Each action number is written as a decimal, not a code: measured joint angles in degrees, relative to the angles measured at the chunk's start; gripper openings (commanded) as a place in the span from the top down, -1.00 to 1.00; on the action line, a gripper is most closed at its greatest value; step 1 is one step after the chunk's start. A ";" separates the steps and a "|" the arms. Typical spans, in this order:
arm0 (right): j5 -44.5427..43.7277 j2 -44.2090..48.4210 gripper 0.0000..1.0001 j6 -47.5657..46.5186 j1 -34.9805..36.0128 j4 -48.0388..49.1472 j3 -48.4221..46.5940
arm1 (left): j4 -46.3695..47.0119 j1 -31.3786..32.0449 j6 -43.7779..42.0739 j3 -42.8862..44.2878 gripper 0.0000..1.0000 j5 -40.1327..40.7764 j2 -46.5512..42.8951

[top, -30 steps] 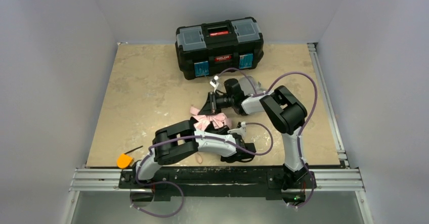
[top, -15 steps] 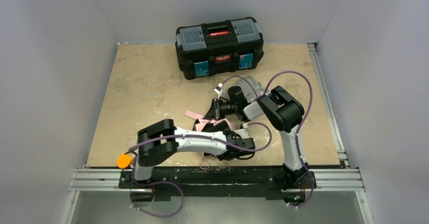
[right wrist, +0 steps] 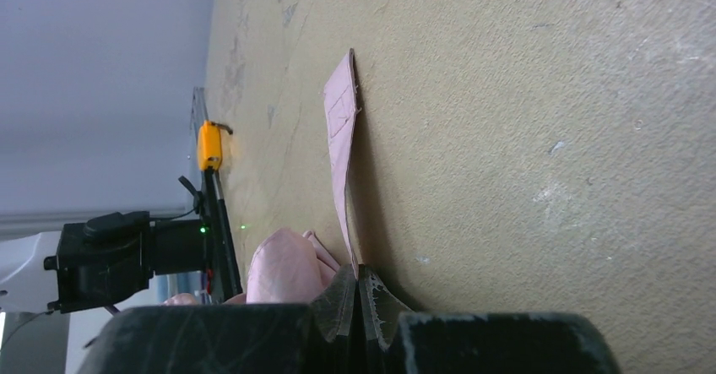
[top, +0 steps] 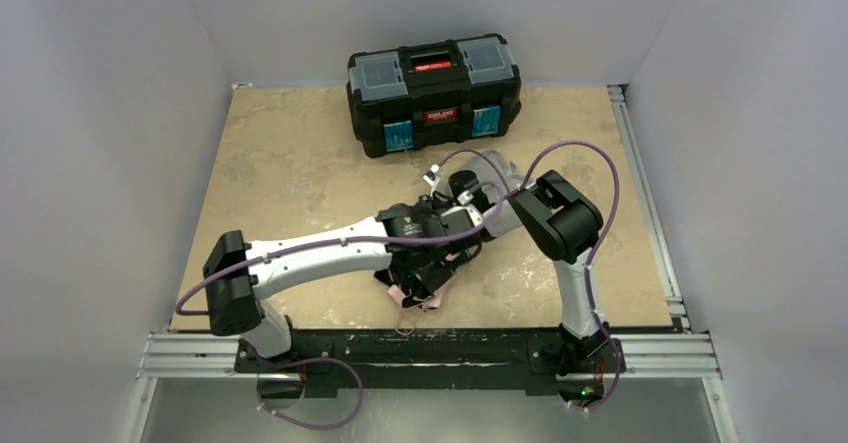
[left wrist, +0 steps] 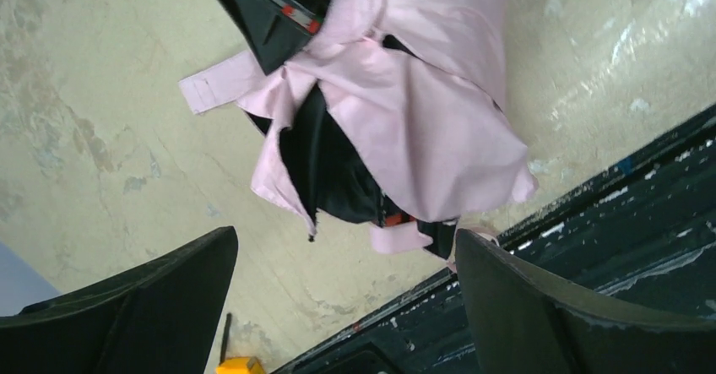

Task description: Put away the umbrella

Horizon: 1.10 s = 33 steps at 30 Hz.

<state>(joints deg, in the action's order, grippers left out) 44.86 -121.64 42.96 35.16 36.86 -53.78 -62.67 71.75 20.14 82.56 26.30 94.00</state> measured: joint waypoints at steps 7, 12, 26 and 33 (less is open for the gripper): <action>-0.33 0.22 1.00 -0.42 0.09 -0.37 0.00 | 7.74 -10.73 -2.56 -8.68 -1.00 -9.49 -5.95; -0.31 0.22 1.00 -0.57 0.09 -0.44 0.00 | 14.67 -12.83 -3.37 -14.08 -1.00 -16.61 -2.38; -0.35 1.01 1.00 -1.66 0.09 -4.09 -1.05 | 26.40 -10.78 -1.22 -21.14 1.00 -19.76 5.77; -0.85 4.26 1.00 -3.34 0.09 -14.05 -2.75 | 23.93 -5.49 0.33 -18.80 1.00 -10.67 7.54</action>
<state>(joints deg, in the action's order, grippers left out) 44.01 -117.38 39.62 35.24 22.81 -56.53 -38.74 66.26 20.47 63.77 15.64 101.54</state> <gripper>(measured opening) 0.000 0.267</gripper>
